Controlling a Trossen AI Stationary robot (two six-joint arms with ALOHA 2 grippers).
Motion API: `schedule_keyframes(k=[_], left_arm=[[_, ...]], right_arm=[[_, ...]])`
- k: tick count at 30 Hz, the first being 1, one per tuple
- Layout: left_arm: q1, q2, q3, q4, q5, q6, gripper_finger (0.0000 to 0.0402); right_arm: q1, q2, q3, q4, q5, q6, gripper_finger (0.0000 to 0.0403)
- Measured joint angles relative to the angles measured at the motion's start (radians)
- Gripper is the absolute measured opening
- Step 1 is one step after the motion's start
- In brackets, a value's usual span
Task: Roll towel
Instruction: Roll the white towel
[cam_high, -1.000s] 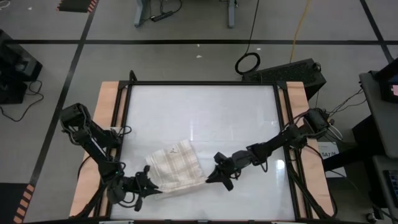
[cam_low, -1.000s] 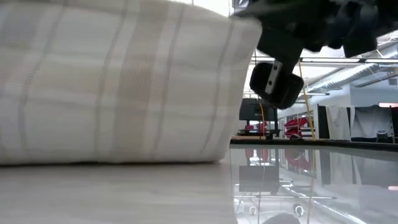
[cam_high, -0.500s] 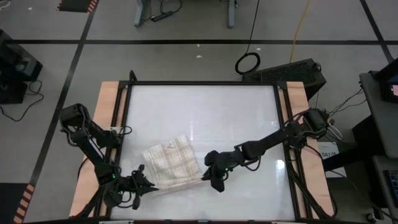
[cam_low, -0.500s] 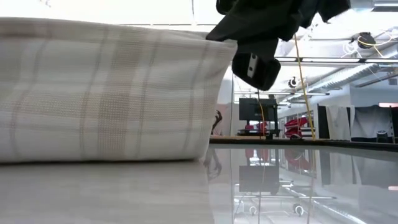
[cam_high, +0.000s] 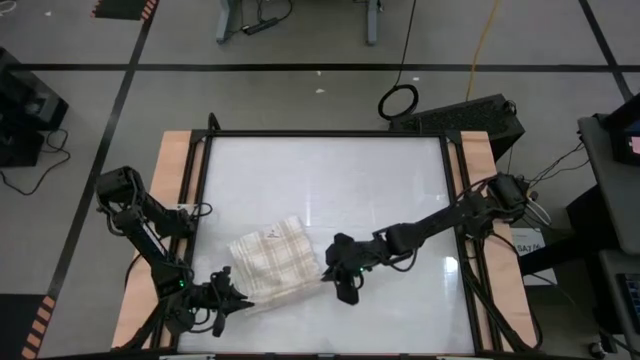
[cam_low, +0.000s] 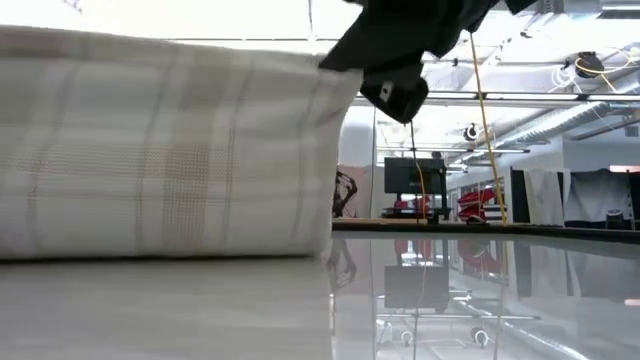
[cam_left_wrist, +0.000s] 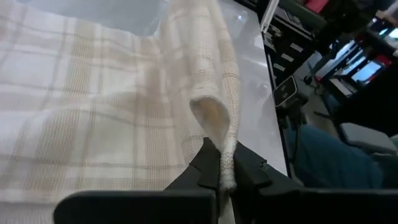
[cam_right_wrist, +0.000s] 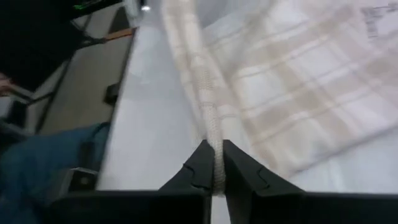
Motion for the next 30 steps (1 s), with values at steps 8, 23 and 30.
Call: schedule_keyframes(k=[8, 23, 30], left_arm=[[-0.012, 0.04, -0.002, -0.018, 0.007, -0.078, 0.0015], [-0.014, 0.041, -0.002, -0.017, -0.057, -0.132, 0.0015], [-0.014, 0.041, -0.002, -0.021, -0.071, -0.132, 0.0015]], right_arm=[[-0.037, 0.0, -0.001, -0.081, 0.084, -0.166, 0.0132], [0.171, 0.121, 0.203, -0.043, 0.35, -0.249, 0.0249], [0.196, 0.35, 0.49, -0.258, 0.354, -0.329, 0.0269]])
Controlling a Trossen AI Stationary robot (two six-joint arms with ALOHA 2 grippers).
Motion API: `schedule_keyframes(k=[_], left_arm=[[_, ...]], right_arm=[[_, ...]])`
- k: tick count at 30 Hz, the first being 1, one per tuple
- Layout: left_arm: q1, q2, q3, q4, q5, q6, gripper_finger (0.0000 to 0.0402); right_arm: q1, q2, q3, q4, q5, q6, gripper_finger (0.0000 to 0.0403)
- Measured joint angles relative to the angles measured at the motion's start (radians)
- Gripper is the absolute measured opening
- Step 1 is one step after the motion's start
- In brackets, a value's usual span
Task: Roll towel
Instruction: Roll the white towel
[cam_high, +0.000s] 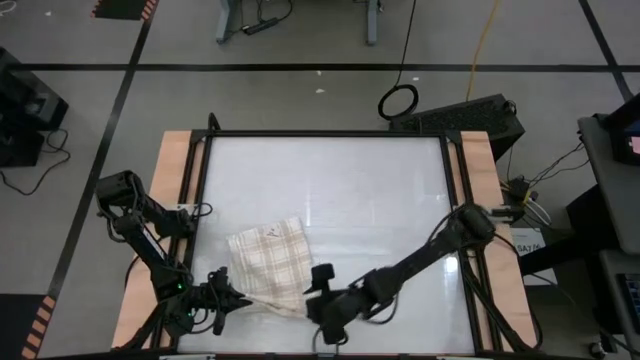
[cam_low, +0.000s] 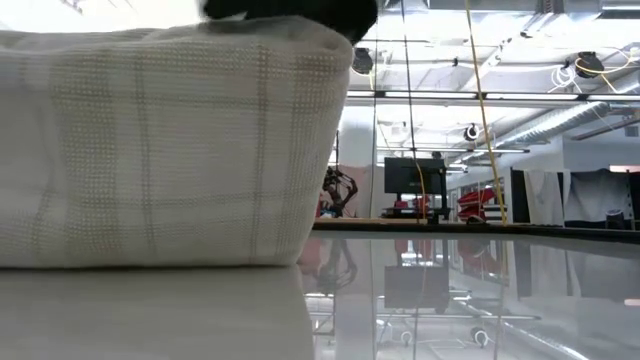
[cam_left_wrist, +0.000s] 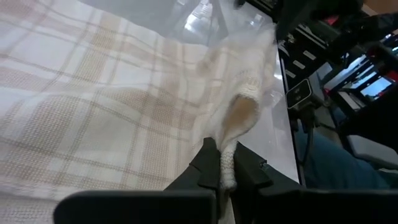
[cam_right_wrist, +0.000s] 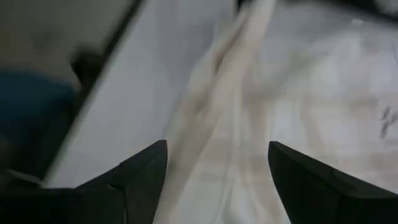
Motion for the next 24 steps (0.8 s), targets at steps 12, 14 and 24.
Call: schedule_keyframes(k=[12, 14, 24], left_arm=[[0.001, 0.0, 0.001, -0.02, 0.0, -0.024, 0.0015], [0.001, 0.0, 0.001, -0.021, 0.0, -0.024, 0.0015], [0.002, 0.0, 0.001, -0.021, -0.001, -0.024, 0.0015]], right_arm=[[0.058, 0.196, 0.395, -0.29, 0.097, -0.011, 0.0269], [0.051, 0.204, 0.396, -0.291, 0.114, 0.003, 0.0272], [0.033, 0.258, 0.395, -0.305, 0.112, 0.025, 0.027]])
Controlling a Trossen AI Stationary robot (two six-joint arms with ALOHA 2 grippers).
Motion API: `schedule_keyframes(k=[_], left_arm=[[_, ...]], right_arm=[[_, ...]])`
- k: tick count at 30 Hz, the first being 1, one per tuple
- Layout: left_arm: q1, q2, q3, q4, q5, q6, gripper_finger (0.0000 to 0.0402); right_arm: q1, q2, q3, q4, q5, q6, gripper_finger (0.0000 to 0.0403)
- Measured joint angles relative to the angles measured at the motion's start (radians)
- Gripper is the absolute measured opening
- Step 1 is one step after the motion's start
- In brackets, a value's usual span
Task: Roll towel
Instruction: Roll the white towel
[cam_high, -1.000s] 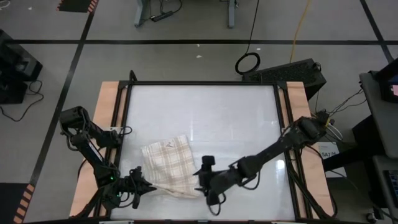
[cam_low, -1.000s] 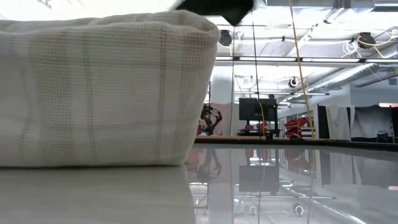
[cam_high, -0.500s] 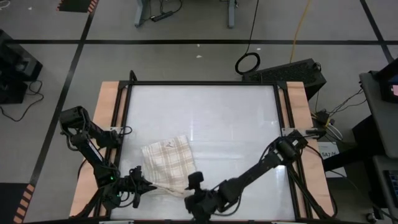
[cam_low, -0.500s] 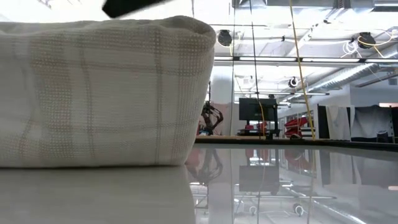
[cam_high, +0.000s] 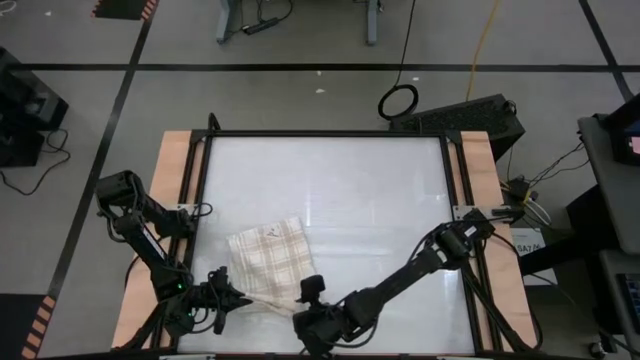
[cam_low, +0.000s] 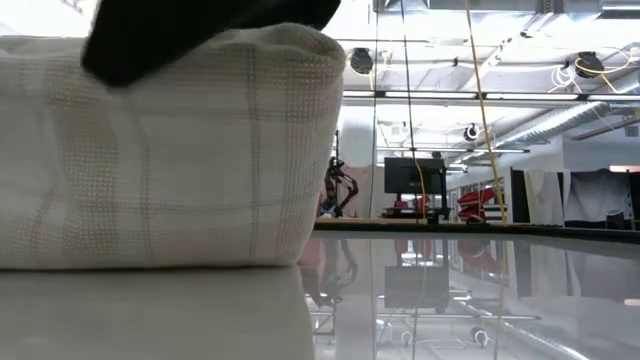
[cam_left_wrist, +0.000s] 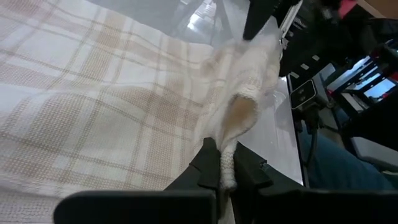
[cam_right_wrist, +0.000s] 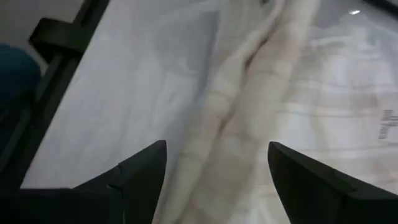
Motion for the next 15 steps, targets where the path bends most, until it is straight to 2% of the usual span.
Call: schedule_keyframes(k=[4, 10, 13, 15], left_arm=[[0.001, 0.0, 0.0, -0.001, 0.0, 0.0, 0.0015], [0.001, 0.0, 0.0, -0.001, -0.001, 0.001, 0.0015], [0.001, 0.0, 0.0, -0.001, -0.001, 0.007, 0.0015], [0.001, 0.0, 0.0, -0.001, -0.002, 0.028, 0.0015]], right_arm=[[-0.008, 0.005, -0.002, -0.004, -0.08, -0.007, 0.0257], [0.0, 0.003, -0.001, 0.016, -0.044, -0.043, 0.0234], [-0.018, 0.005, -0.001, 0.017, -0.04, -0.052, 0.0202], [-0.027, 0.006, -0.001, 0.007, -0.038, -0.056, 0.0166]])
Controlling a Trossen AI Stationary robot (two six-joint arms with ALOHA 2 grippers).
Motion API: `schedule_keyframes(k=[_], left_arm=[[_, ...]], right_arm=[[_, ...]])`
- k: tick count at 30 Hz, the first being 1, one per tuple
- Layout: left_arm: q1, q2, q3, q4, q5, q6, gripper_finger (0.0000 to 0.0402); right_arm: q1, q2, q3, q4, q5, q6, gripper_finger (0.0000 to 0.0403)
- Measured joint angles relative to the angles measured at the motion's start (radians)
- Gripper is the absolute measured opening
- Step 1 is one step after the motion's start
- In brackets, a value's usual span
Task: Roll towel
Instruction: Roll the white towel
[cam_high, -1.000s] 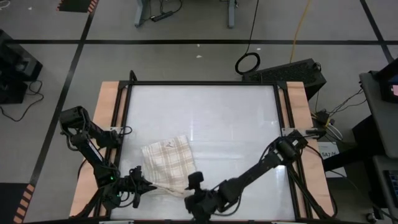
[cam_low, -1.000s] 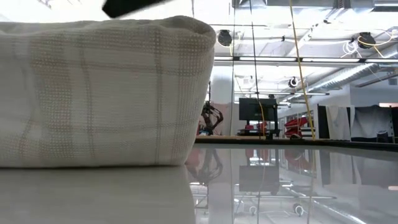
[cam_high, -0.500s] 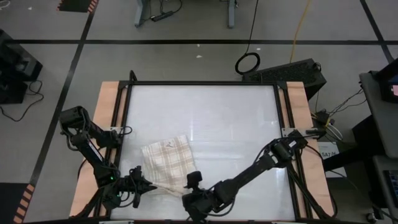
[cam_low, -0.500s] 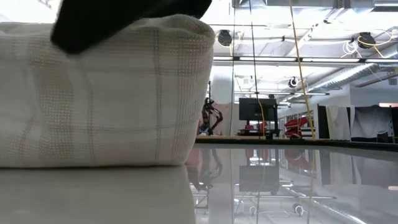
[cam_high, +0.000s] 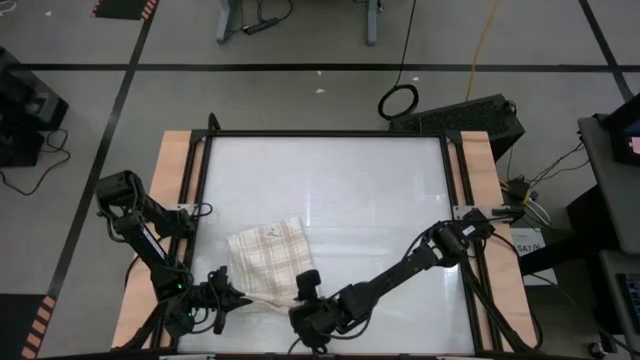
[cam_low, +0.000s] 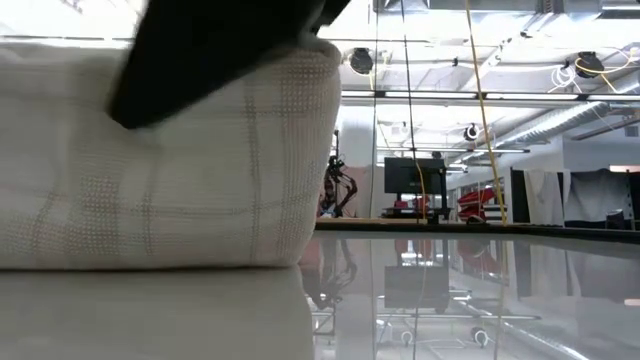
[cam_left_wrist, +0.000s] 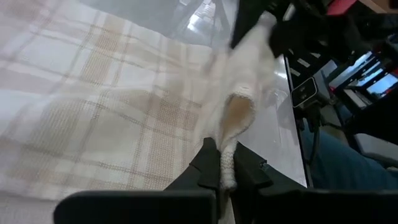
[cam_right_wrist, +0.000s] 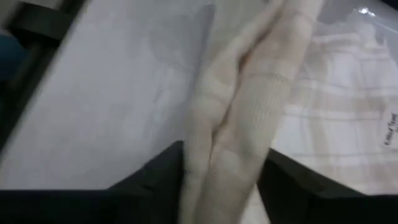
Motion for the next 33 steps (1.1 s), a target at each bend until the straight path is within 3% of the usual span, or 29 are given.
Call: schedule_keyframes(k=[5, 7, 11, 20, 24, 26, 30, 33], left_arm=[[0.0, 0.0, 0.0, 0.001, 0.0, 0.081, 0.0016], [0.001, 0.0, 0.0, 0.001, 0.0, 0.085, 0.0021], [-0.001, 0.0, 0.003, 0.012, 0.006, 0.086, 0.0055], [-0.029, -0.036, 0.017, 0.036, 0.135, 0.136, 0.0225], [-0.044, -0.119, 0.017, 0.029, 0.144, 0.167, 0.0261], [-0.05, -0.172, 0.018, 0.034, 0.092, 0.261, 0.0263], [-0.042, -0.218, 0.047, 0.164, -0.161, 0.634, 0.0265], [0.007, -0.193, 0.059, 0.293, -0.183, 0.818, 0.0265]], right_arm=[[-0.01, 0.0, 0.0, -0.048, -0.016, -0.018, 0.0045], [-0.016, 0.0, 0.0, -0.048, -0.056, -0.03, 0.0014], [-0.038, -0.003, 0.0, -0.05, -0.134, -0.029, 0.0019], [-0.089, -0.025, 0.0, -0.139, -0.275, -0.049, 0.0006], [-0.113, -0.044, 0.0, -0.19, -0.332, -0.059, 0.0004], [-0.124, -0.057, 0.0, -0.203, -0.365, -0.064, 0.0003], [-0.15, -0.074, 0.0, -0.209, -0.42, -0.065, 0.0003], [-0.175, -0.076, 0.0, -0.209, -0.443, -0.055, 0.0003]])
